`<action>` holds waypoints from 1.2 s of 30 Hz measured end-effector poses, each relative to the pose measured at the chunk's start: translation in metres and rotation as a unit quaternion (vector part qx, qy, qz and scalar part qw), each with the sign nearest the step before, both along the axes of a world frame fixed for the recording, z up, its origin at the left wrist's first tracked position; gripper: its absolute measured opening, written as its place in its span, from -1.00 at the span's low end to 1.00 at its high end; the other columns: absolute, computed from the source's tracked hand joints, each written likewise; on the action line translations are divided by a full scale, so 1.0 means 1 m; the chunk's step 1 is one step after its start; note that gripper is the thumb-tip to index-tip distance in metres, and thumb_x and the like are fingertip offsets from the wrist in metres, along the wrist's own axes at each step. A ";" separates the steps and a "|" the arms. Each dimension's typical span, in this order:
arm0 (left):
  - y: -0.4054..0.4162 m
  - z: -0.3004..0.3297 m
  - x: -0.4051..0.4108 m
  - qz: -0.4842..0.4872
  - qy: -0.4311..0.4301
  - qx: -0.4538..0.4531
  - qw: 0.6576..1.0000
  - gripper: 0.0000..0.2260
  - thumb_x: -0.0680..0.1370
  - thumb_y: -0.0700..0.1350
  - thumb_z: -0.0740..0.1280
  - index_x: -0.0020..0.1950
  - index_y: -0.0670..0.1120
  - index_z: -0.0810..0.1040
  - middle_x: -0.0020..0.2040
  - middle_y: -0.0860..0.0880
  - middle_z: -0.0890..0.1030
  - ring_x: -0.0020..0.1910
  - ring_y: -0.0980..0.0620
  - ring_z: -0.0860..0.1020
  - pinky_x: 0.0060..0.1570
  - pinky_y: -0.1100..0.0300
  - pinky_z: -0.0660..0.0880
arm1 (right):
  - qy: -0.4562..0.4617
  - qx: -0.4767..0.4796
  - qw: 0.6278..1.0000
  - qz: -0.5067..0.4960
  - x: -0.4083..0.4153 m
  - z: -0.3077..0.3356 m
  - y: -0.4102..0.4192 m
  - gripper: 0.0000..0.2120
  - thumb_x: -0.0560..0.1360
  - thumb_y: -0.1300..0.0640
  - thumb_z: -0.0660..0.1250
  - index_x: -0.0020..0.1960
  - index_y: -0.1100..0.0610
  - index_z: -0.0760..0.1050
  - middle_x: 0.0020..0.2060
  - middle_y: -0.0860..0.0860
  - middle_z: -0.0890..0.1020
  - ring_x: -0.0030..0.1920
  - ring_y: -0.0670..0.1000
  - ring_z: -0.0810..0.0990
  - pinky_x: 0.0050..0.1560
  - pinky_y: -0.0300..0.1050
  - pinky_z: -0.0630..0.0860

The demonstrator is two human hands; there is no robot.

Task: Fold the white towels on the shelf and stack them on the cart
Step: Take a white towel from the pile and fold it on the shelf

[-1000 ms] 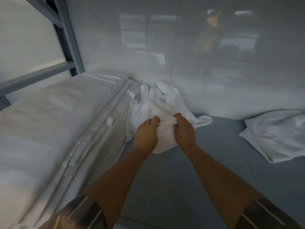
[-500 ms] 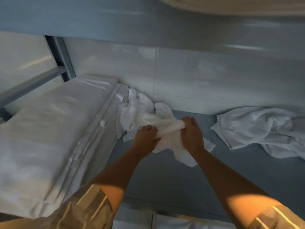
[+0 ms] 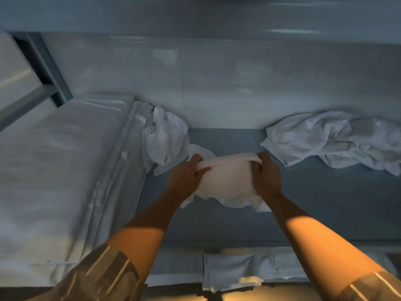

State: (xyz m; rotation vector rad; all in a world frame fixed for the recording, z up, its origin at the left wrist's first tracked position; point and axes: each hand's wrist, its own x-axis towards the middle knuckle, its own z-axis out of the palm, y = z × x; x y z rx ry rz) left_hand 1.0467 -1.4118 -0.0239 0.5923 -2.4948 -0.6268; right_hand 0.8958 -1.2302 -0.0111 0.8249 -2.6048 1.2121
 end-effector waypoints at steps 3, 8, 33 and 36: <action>0.005 0.001 0.014 -0.004 0.031 -0.010 0.999 -0.47 0.50 0.34 0.01 0.05 -0.07 0.48 -0.24 -0.05 0.61 -0.24 -0.09 0.58 -0.27 0.13 0.41 | 0.006 0.018 1.000 -0.009 0.015 -0.004 0.013 -0.87 0.55 0.08 0.28 -0.01 0.15 0.43 -0.23 0.16 0.62 -0.17 0.22 0.60 -0.29 -0.12 0.25; 0.023 -0.001 0.039 -0.015 0.058 -0.026 0.998 -0.50 0.53 0.28 0.04 -0.10 -0.11 0.52 -0.28 -0.12 0.63 -0.27 -0.15 0.61 -0.26 0.03 0.52 | -0.015 0.036 0.999 0.002 0.038 -0.011 0.031 -0.79 0.53 -0.09 0.27 -0.07 0.04 0.35 -0.34 -0.02 0.51 -0.25 0.17 0.57 -0.31 -0.10 0.29; 0.228 0.112 -0.008 0.054 0.042 0.210 0.975 -0.72 0.58 -0.04 0.28 -0.30 -0.12 0.49 -0.36 -0.02 0.53 -0.31 0.02 0.46 -0.30 0.20 0.32 | 0.172 -0.055 0.970 0.162 0.075 0.021 0.185 -0.46 0.42 -0.21 0.35 0.29 0.05 0.42 0.13 0.12 0.47 0.14 0.07 0.39 0.15 -0.01 0.31; 0.245 0.117 -0.008 0.068 0.029 0.212 0.975 -0.58 0.57 -0.03 0.27 -0.47 -0.04 0.28 -0.55 0.07 0.30 -0.49 0.11 0.26 -0.42 0.19 0.22 | 0.206 -0.076 0.958 0.183 0.079 0.034 0.182 -0.66 0.40 0.03 0.40 0.15 0.07 0.55 0.03 0.09 0.53 0.05 0.08 0.42 0.03 0.00 0.33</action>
